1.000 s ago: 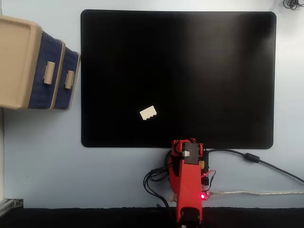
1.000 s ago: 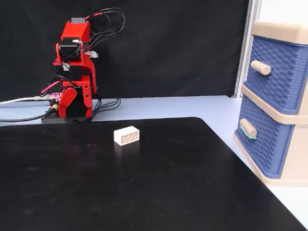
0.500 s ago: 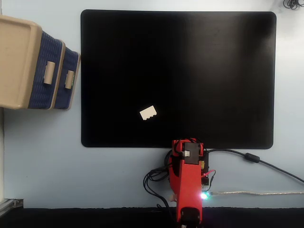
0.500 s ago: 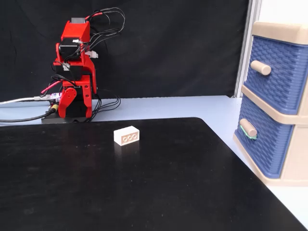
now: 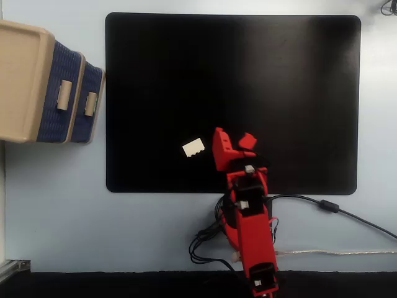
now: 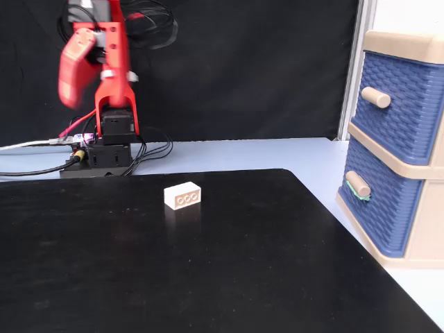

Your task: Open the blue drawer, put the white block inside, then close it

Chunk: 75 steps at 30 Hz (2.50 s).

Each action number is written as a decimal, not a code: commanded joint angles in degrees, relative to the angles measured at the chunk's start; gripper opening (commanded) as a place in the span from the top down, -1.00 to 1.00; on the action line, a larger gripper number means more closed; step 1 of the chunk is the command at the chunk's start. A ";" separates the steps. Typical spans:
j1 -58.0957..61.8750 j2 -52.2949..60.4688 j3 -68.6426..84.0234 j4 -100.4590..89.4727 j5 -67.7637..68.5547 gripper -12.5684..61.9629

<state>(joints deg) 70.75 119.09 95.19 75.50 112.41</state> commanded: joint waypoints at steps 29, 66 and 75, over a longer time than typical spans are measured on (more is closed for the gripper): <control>-34.98 -55.72 5.98 -118.92 59.59 -0.24; -37.88 -65.04 -14.41 -92.55 56.43 0.88; -36.39 -49.83 12.83 -95.10 57.30 0.88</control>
<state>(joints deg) 33.49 64.95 103.89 -18.81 168.40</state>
